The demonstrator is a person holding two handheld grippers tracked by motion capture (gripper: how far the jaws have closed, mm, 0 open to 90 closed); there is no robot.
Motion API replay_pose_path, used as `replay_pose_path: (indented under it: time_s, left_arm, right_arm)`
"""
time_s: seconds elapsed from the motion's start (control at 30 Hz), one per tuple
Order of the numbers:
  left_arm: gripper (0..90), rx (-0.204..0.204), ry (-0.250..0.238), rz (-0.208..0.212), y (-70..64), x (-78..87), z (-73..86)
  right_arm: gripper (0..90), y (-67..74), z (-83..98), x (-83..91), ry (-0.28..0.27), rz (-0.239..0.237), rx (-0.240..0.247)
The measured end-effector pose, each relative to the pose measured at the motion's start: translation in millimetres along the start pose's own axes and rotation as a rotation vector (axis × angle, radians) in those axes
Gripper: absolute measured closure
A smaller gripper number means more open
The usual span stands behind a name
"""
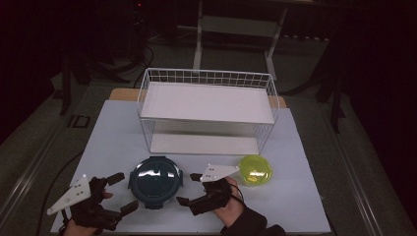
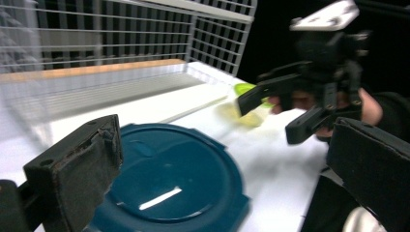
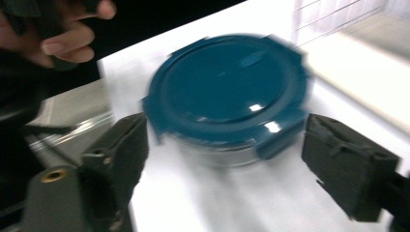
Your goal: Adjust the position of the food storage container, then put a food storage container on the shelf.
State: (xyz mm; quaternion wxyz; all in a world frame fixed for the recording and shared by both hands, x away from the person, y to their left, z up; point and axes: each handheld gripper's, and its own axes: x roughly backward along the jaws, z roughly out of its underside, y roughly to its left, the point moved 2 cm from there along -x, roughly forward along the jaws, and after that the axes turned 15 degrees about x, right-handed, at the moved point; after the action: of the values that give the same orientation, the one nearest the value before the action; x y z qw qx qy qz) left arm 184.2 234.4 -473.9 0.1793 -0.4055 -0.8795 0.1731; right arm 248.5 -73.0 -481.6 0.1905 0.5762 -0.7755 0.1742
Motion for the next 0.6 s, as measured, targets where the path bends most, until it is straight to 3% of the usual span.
replay_pose_path:
  time_s: [0.17,0.27,0.33,0.47,0.6]
  left_arm:
    - [0.0,0.043,0.073,-0.103,18.3,0.2,-9.2]
    - [0.0,0.097,0.105,-0.157,31.0,0.0,-11.1]
    - [0.0,0.111,0.111,-0.165,33.6,-0.2,-11.3]
    - [0.0,0.220,0.175,-0.210,52.0,-3.0,-6.9]
    - [0.0,0.344,0.212,-0.187,66.9,-6.4,0.4]
  right_arm:
    - [21.1,-8.6,-5.9,11.7,-0.033,0.098,0.019]
    - [21.3,-15.4,-7.0,15.9,-0.044,0.113,0.007]
    - [23.0,-17.8,-7.3,17.1,-0.048,0.118,0.007]
    - [22.0,-27.4,-10.6,24.3,-0.105,0.159,0.018]
    - [17.6,-31.8,-9.8,25.4,-0.100,0.173,-0.024]
